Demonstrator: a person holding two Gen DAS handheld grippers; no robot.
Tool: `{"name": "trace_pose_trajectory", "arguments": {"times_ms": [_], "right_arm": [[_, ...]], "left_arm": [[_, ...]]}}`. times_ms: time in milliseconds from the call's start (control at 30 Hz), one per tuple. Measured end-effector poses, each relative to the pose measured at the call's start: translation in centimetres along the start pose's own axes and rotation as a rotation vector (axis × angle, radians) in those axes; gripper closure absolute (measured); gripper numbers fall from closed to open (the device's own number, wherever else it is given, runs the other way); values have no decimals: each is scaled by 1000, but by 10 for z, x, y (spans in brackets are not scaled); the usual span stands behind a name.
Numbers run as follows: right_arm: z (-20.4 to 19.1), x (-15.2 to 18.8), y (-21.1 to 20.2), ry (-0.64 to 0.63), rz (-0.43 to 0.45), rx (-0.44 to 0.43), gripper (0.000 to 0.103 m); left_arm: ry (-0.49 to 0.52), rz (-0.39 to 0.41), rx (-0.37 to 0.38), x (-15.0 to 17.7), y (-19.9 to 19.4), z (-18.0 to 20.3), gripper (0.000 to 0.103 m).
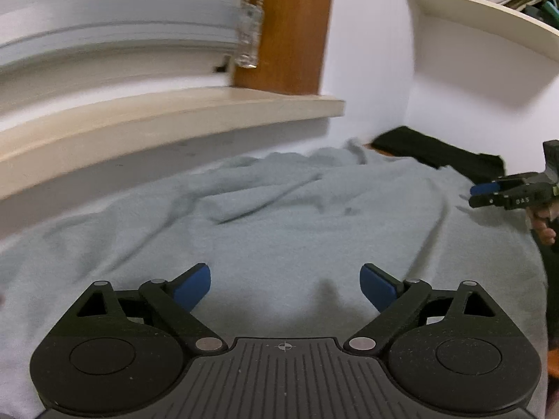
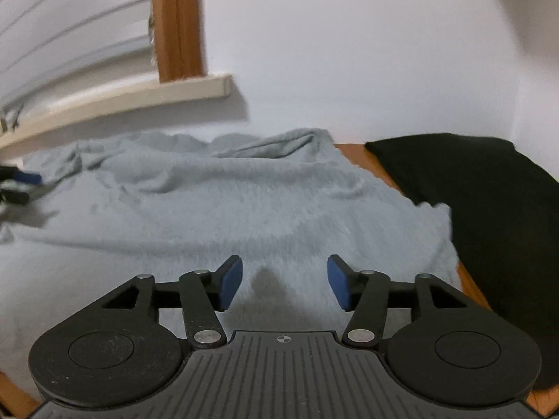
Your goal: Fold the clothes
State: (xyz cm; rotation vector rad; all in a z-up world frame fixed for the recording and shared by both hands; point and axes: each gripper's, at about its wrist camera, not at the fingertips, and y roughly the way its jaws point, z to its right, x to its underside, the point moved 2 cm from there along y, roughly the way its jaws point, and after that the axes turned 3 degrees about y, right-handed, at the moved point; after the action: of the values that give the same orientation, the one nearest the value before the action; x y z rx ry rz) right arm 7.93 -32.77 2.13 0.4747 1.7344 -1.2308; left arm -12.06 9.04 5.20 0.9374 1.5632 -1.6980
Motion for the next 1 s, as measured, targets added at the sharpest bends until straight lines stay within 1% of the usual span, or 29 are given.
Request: {"name": "trace_pose_trajectory", "arguments": {"times_ms": [67, 133, 167, 200, 233, 333, 400, 433, 533, 567, 600, 633, 767, 800, 833, 867, 933, 967, 1000], "right_arm": [[-4, -4, 7, -28, -7, -16, 46], [-8, -8, 13, -55, -14, -35, 39], [-8, -8, 16, -63, -19, -40, 34], [-8, -8, 19, -69, -23, -43, 32], [-8, -7, 22, -74, -27, -46, 32], [-8, -6, 32, -90, -41, -54, 32], [-8, -6, 38, -101, -50, -60, 31], [-7, -6, 39, -98, -52, -63, 30], [-3, -5, 40, -68, -57, -78, 30], [-1, -4, 40, -58, -58, -83, 30], [0, -4, 40, -48, -60, -89, 30], [1, -4, 40, -44, -59, -93, 30], [2, -4, 40, -35, -57, -99, 29], [2, -4, 40, -33, -56, -100, 29], [2, -4, 40, -31, -56, -101, 29], [3, -4, 40, -28, -54, -102, 29], [6, -4, 39, -8, -49, -110, 29], [7, -4, 39, 3, -47, -115, 30], [9, -4, 38, 14, -44, -119, 30]], "left_arm": [[8, -13, -41, 4, -12, -7, 30], [7, -41, -78, 8, -19, -16, 37], [6, -55, -88, 9, -21, -20, 49], [3, -66, -85, 10, -21, -22, 55], [0, -76, -80, 10, -20, -23, 58], [-24, -87, -33, 6, -13, -25, 60], [-42, -83, 17, 1, -6, -21, 60], [-41, -90, 27, -1, -2, -17, 60], [-15, -121, 9, -5, 16, -8, 60], [-11, -132, -2, -5, 22, -7, 65], [-9, -141, -13, -5, 27, -6, 77], [-10, -146, -25, -5, 30, -6, 100], [24, -150, -43, -4, 32, -3, 102], [32, -147, -52, -3, 31, -2, 102], [47, -136, -81, -4, 29, -1, 102], [60, -120, -114, -5, 27, -1, 102], [56, -56, -194, -11, 19, -4, 102], [24, -28, -199, -14, 14, -9, 102], [7, -24, -195, -15, 13, -12, 102]]}}
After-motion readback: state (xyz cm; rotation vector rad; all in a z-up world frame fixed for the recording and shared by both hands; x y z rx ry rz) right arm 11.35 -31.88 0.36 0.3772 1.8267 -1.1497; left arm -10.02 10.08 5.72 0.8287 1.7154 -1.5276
